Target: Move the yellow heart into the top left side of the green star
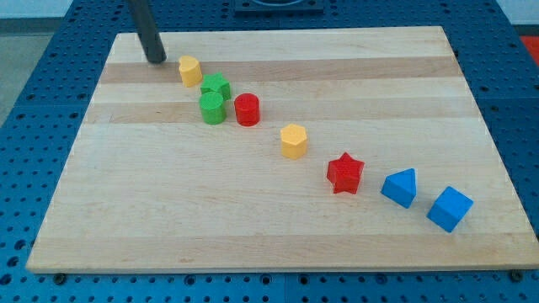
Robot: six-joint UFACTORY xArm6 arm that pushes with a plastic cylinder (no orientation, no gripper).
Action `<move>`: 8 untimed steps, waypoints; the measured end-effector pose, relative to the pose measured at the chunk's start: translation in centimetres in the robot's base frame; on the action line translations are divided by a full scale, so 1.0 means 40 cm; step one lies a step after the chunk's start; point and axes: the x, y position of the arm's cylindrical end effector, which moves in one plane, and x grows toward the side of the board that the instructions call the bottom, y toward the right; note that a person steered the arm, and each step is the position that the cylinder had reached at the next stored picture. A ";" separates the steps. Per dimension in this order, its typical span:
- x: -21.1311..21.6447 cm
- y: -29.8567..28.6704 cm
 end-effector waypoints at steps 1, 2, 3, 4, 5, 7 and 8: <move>-0.007 0.024; 0.052 0.100; 0.108 0.165; 0.138 0.231; 0.154 0.280; 0.034 0.193; 0.078 0.067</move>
